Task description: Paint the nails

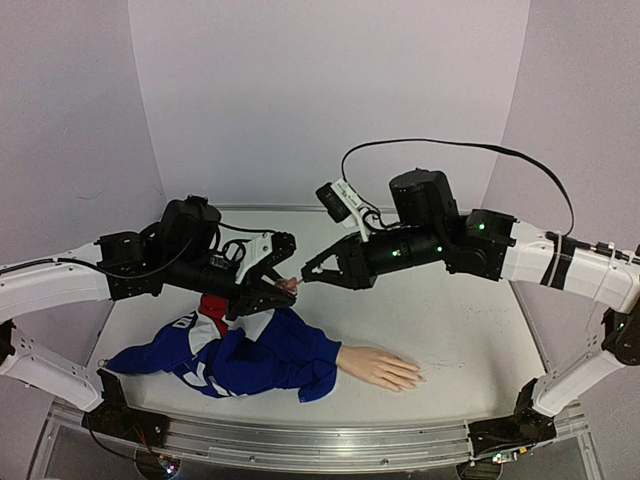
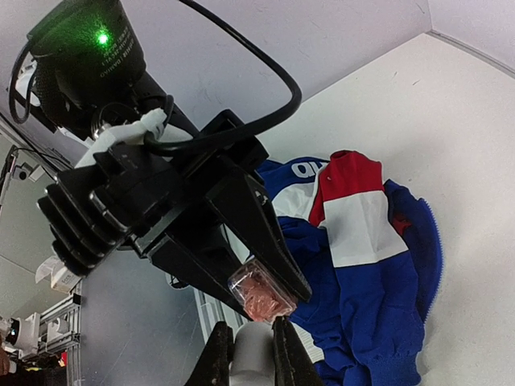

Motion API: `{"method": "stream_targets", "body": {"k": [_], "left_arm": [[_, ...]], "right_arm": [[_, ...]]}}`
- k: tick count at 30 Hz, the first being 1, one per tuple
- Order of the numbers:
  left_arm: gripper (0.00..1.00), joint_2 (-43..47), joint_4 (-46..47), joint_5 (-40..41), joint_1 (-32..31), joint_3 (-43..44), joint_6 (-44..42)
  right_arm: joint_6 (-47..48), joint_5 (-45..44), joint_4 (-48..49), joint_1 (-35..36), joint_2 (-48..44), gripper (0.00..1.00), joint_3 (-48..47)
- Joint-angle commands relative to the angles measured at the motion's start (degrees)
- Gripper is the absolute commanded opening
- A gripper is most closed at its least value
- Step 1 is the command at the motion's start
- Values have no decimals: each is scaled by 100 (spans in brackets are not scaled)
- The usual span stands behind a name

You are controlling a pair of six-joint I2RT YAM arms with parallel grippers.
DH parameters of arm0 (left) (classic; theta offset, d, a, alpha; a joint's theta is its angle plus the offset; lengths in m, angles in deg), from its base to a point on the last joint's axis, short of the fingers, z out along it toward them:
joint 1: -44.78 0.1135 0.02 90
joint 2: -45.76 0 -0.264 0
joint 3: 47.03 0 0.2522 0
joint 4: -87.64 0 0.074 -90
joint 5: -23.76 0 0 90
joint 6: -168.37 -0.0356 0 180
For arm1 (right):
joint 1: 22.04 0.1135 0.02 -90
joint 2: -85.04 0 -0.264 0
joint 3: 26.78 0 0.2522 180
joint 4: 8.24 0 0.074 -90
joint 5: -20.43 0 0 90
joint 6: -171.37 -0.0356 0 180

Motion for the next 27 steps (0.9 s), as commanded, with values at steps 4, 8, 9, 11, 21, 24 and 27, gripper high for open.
{"method": "stream_targets", "body": {"k": [4, 8, 9, 11, 21, 24, 27], "left_arm": [[0, 62, 261, -27, -27, 154, -91], [0, 68, 259, -27, -31, 153, -95], [0, 70, 261, -27, -31, 157, -96], [0, 69, 259, -25, -33, 156, -99], [0, 56, 250, -36, -31, 163, -92], [0, 82, 255, -13, -31, 159, -106], [0, 96, 251, -10, -31, 157, -106]], "right_arm": [[59, -11, 286, 85, 66, 0, -246], [59, -15, 310, 83, 67, 0, -253], [59, -18, 314, 85, 66, 0, -240], [59, -29, 329, 91, 43, 0, -216], [-43, 101, 446, 104, 146, 0, -123], [-55, 27, 429, 113, 185, 0, -85], [-55, -12, 422, 115, 177, 0, -68]]}}
